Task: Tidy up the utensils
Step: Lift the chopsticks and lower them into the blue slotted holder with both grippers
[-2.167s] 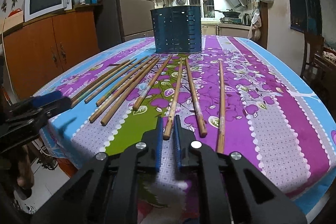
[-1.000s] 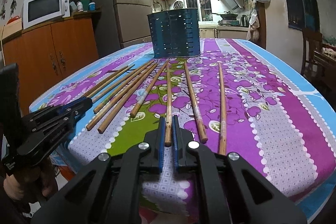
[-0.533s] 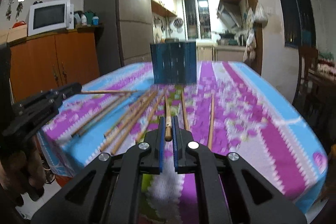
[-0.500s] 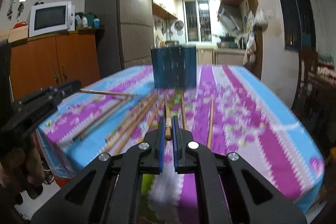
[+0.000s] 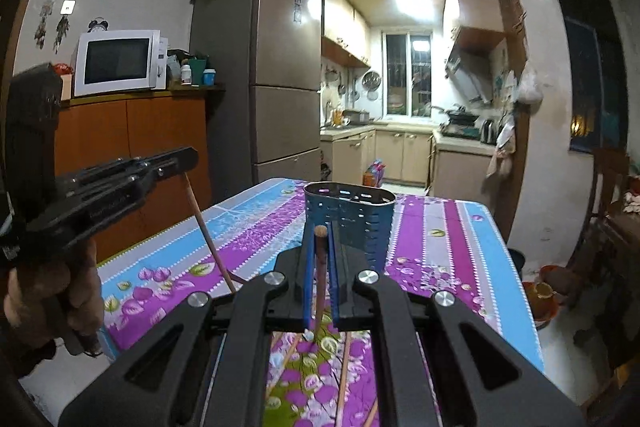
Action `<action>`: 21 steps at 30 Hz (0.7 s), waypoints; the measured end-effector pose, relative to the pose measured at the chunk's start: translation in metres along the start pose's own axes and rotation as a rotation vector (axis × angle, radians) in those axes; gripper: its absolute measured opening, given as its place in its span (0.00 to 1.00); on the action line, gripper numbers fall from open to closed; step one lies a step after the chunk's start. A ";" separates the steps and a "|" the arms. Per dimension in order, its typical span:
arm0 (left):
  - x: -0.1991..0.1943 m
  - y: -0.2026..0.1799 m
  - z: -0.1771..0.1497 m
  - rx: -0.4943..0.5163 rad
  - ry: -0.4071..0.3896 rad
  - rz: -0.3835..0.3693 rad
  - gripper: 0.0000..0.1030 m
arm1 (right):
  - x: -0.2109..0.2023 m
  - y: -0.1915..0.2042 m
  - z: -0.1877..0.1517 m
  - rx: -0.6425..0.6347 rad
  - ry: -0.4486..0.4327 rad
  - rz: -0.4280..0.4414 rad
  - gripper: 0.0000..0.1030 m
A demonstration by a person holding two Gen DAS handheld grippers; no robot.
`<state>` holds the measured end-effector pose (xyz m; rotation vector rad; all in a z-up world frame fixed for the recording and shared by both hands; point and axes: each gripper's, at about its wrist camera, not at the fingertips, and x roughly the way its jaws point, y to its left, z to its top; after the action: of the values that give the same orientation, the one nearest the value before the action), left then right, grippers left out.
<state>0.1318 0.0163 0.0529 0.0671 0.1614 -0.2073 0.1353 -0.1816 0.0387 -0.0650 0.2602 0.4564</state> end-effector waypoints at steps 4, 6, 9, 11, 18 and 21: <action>0.013 0.006 0.011 -0.011 0.018 -0.007 0.07 | 0.008 0.000 0.016 -0.019 0.016 0.004 0.05; 0.016 0.009 0.015 -0.018 0.021 -0.008 0.07 | 0.013 0.001 0.022 -0.022 0.028 0.013 0.05; 0.024 0.012 0.025 -0.037 0.028 -0.021 0.07 | 0.018 0.002 0.035 -0.036 0.033 0.009 0.05; 0.028 0.013 0.032 -0.038 0.025 -0.026 0.07 | 0.021 0.003 0.046 -0.043 0.033 0.002 0.05; 0.046 0.012 0.091 -0.019 -0.026 -0.043 0.07 | 0.029 -0.007 0.115 -0.059 0.011 -0.015 0.05; 0.058 0.015 0.132 -0.026 -0.064 -0.048 0.07 | 0.037 -0.017 0.159 -0.061 -0.002 -0.027 0.05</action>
<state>0.2115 0.0082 0.1738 0.0307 0.1015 -0.2550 0.2116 -0.1617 0.1822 -0.1272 0.2437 0.4378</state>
